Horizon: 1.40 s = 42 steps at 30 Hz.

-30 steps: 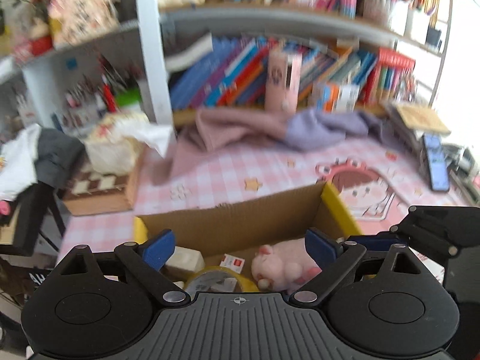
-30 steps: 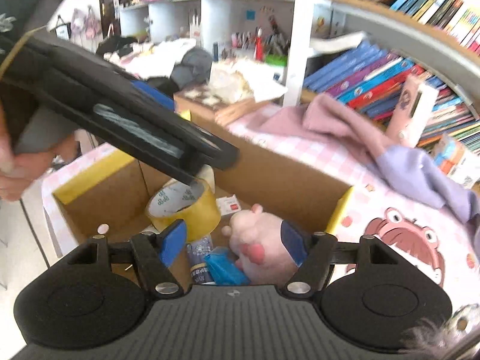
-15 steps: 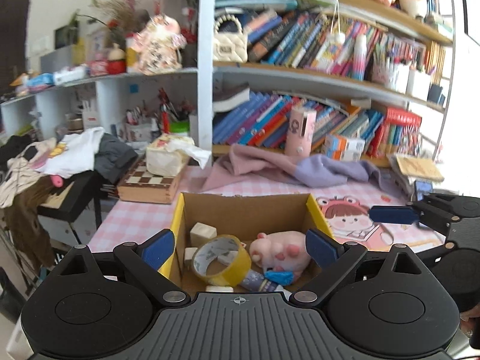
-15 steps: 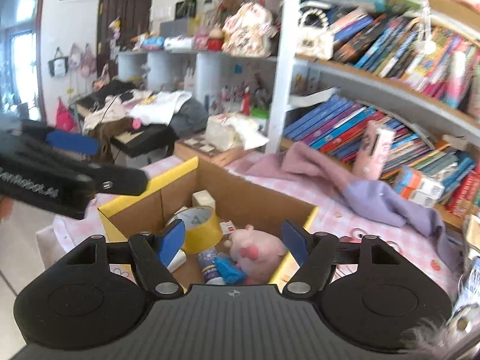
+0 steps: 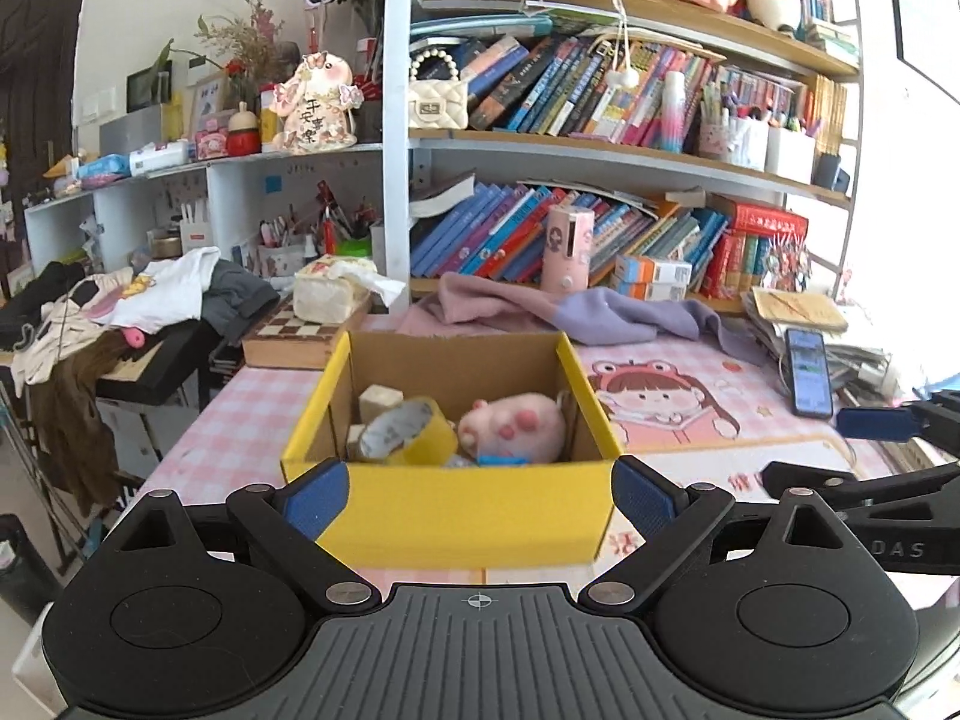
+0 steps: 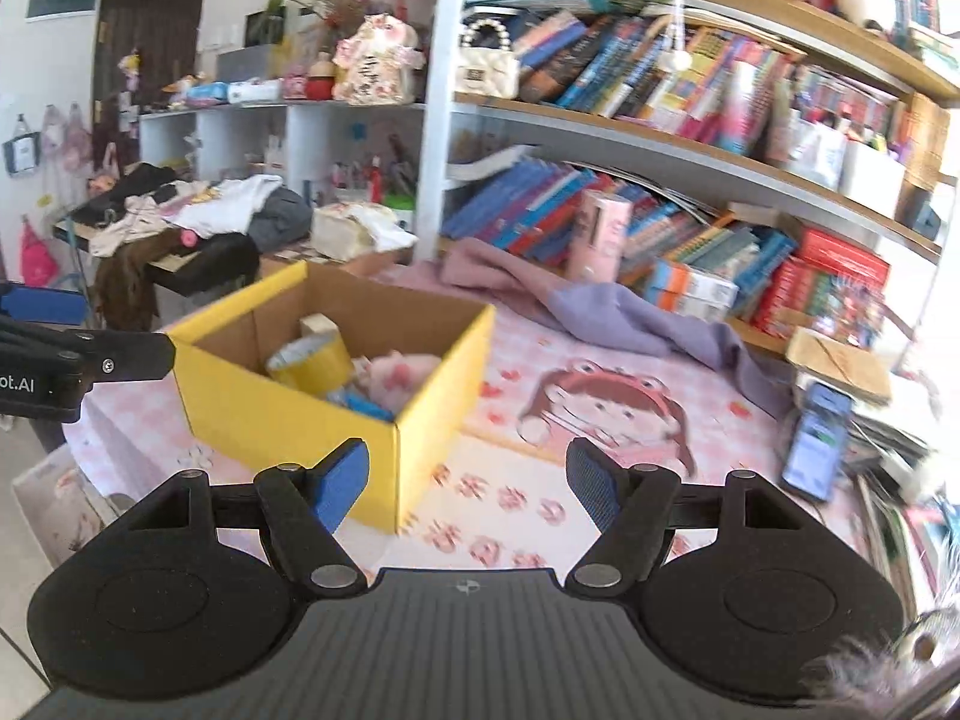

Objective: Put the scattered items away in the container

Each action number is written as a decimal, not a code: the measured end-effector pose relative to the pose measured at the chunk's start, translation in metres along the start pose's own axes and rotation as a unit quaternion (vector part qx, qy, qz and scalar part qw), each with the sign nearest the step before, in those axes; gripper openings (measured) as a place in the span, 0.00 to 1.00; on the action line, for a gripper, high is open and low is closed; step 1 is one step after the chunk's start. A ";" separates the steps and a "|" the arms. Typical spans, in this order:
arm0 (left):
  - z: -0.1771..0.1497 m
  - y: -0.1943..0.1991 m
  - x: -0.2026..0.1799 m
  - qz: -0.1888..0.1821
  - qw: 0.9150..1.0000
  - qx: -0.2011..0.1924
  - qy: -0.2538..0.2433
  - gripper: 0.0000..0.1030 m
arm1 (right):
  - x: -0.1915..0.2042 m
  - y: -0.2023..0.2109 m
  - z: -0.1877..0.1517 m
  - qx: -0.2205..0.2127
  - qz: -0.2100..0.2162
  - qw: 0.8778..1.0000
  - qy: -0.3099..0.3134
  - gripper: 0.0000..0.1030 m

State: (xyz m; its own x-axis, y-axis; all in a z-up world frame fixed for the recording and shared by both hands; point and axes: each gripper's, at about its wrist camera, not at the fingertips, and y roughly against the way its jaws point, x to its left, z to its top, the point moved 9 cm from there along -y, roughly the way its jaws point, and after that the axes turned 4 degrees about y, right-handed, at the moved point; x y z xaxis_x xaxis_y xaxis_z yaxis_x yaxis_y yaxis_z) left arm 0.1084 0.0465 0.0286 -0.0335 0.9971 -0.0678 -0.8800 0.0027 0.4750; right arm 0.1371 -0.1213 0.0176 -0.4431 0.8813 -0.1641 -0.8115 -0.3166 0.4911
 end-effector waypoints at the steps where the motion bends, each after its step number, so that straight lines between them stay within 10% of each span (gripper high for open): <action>1: -0.004 0.002 -0.003 0.004 1.000 0.001 -0.003 0.95 | -0.001 0.005 -0.005 0.002 -0.007 1.000 -0.004 0.70; 25: -0.079 0.011 -0.043 0.030 0.998 0.053 -0.030 0.98 | -0.039 0.037 -0.089 0.050 -0.097 0.990 -0.088 0.90; 42: -0.086 0.014 -0.045 0.034 0.997 0.071 -0.022 0.98 | -0.028 0.042 -0.091 0.056 -0.069 0.993 -0.074 1.00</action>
State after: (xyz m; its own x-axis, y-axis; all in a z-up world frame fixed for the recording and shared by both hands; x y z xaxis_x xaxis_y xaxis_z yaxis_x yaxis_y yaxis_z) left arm 0.0569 -0.0048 -0.0373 -0.0673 0.9977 0.0059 -0.8009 -0.0576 0.5960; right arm 0.0808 -0.1916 -0.0350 -0.2625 0.9582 -0.1136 -0.8097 -0.1548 0.5661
